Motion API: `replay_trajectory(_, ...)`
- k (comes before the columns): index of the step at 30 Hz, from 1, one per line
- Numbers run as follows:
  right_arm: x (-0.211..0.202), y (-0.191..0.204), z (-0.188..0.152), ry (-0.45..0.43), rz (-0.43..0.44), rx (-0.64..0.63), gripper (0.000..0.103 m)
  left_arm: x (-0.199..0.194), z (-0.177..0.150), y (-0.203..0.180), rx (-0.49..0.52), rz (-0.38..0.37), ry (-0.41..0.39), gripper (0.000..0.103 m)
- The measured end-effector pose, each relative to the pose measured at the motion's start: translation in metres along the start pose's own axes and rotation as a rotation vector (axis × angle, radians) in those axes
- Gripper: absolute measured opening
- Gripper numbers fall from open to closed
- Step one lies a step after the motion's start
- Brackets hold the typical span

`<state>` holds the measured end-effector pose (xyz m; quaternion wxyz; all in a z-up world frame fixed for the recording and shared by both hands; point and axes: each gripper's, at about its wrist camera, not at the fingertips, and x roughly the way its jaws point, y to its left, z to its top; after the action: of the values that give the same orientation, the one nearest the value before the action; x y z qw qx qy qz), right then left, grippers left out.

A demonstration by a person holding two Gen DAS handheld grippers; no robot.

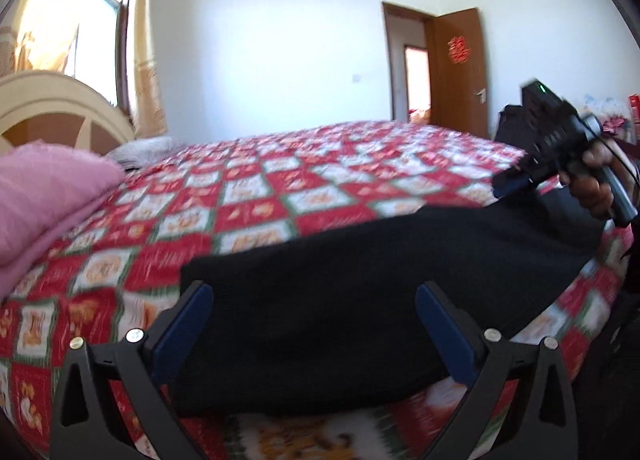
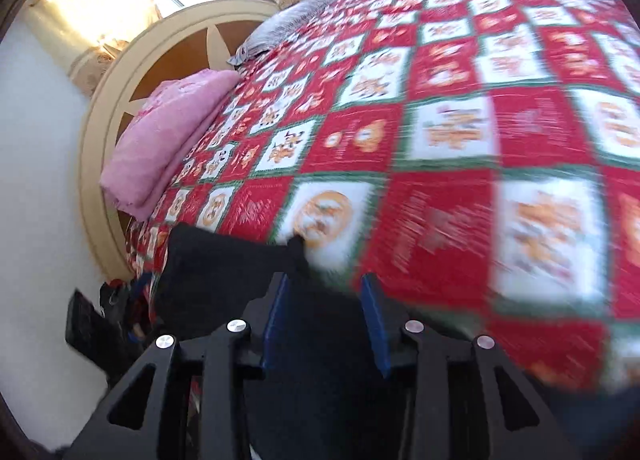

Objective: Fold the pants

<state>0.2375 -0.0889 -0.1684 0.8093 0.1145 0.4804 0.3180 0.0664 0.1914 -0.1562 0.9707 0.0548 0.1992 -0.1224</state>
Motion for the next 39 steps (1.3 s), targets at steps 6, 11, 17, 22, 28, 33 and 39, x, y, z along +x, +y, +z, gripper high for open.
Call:
replay_trajectory(6, -0.137, -0.066, -0.044, -0.146, -0.206, 0.052, 0.040, 0.010, 0.025, -0.048, 0.065, -0.144, 0.015, 0.103)
replay_trajectory(11, -0.263, -0.124, -0.080, -0.311, -0.484, 0.188, 0.040, 0.023, 0.036, -0.106, 0.196, -0.272, 0.044, 0.103)
replay_trajectory(17, -0.367, -0.197, -0.106, -0.477, -0.612, 0.383, 0.040, 0.048, 0.043, -0.163, 0.276, -0.400, 0.078, 0.103)
replay_trajectory(22, -0.383, -0.264, -0.105, -0.472, -0.557, 0.535, 0.040, 0.067, 0.037, -0.175, 0.227, -0.404, 0.119, 0.103)
replay_trajectory(28, -0.340, -0.285, -0.094, -0.241, -0.468, 0.525, 0.040, 0.087, 0.021, -0.165, 0.091, -0.390, 0.188, 0.103)
replay_trajectory(33, -0.337, -0.279, -0.093, -0.294, -0.462, 0.478, 0.006, 0.088, 0.016, -0.165, 0.076, -0.394, 0.197, 0.103)
replay_trajectory(39, -0.360, -0.231, -0.081, -0.473, -0.520, 0.273, 0.005, 0.085, 0.010, -0.166, 0.092, -0.378, 0.178, 0.103)
